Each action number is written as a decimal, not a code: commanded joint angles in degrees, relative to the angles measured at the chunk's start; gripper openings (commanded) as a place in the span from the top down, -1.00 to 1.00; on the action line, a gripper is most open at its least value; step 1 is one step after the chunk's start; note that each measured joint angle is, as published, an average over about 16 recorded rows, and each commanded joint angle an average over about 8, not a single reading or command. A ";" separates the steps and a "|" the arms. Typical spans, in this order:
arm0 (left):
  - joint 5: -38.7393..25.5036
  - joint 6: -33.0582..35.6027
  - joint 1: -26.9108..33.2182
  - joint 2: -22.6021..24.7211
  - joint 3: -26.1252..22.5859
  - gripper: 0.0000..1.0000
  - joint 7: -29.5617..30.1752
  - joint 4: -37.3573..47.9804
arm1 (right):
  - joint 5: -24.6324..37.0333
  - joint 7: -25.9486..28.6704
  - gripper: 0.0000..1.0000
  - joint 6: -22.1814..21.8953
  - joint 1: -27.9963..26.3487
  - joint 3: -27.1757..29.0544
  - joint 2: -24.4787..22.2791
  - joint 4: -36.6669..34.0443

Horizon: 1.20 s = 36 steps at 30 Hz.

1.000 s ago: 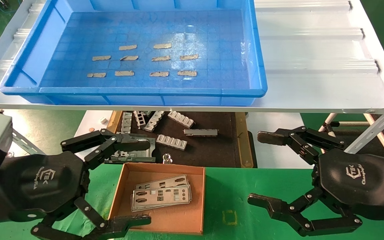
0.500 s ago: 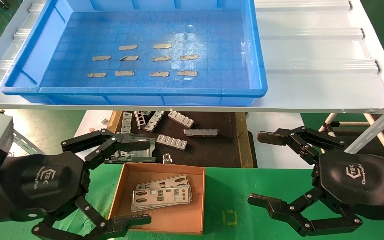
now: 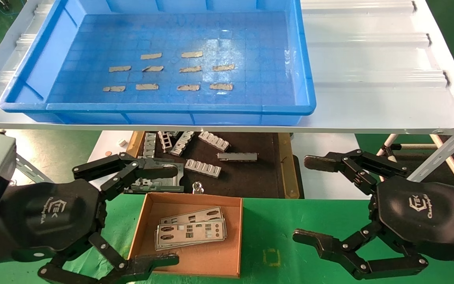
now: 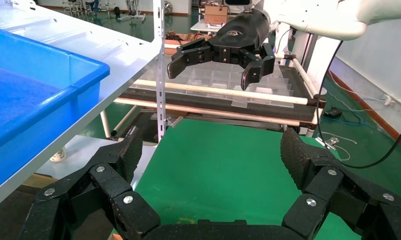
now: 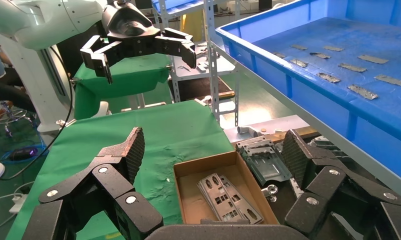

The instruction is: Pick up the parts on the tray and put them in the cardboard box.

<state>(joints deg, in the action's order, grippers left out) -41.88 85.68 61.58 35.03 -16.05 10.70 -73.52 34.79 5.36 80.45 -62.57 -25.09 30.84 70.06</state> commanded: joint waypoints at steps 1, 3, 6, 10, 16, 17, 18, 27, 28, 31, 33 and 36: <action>0.00 0.00 0.00 0.00 -0.01 -1.00 -0.01 0.01 | 0.00 0.00 -1.00 0.00 0.00 0.00 0.00 0.00; 0.00 0.00 0.00 0.00 -0.01 -1.00 -0.01 0.02 | 0.00 0.00 -1.00 0.00 0.00 0.00 0.00 0.00; 0.00 0.01 0.00 0.00 -0.01 -1.00 -0.01 0.03 | 0.00 0.00 -1.00 0.00 0.00 0.00 0.00 0.00; 0.00 0.01 0.00 0.00 -0.01 -1.00 -0.01 0.03 | 0.00 0.00 -1.00 0.00 0.00 0.00 0.00 0.00; 0.00 0.00 0.01 0.00 -0.01 -1.00 -0.01 0.03 | 0.00 0.00 -1.00 0.00 0.00 0.00 0.00 0.00; 0.00 0.00 0.01 0.00 -0.01 -1.00 -0.01 0.03 | 0.00 0.00 -1.00 0.00 0.00 0.00 0.00 0.00; 0.00 0.00 0.01 0.00 -0.01 -1.00 -0.01 0.03 | 0.00 0.00 -1.00 0.00 0.00 0.00 0.00 0.00; 0.00 0.00 0.01 0.00 -0.01 -1.00 -0.01 0.03 | 0.00 0.00 -1.00 0.00 0.00 0.00 0.00 0.00; 0.01 0.00 0.01 0.00 -0.01 -1.00 -0.01 0.03 | 0.00 0.00 -1.00 0.00 0.00 0.00 0.00 0.00; 0.01 0.00 0.01 0.00 -0.01 -1.00 -0.01 0.03 | 0.00 0.00 -1.00 0.00 0.00 0.00 0.00 0.00; 0.01 0.00 0.01 0.00 -0.01 -1.00 -0.01 0.03 | 0.00 0.00 -1.00 0.00 0.00 0.00 0.00 0.00; 0.01 0.00 0.01 0.00 -0.01 -1.00 -0.01 0.03 | 0.00 0.00 -1.00 0.00 0.00 0.00 0.00 0.00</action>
<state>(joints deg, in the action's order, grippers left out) -41.87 85.67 61.58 35.04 -16.06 10.69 -73.49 34.79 5.36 80.45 -62.57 -25.09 30.84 70.06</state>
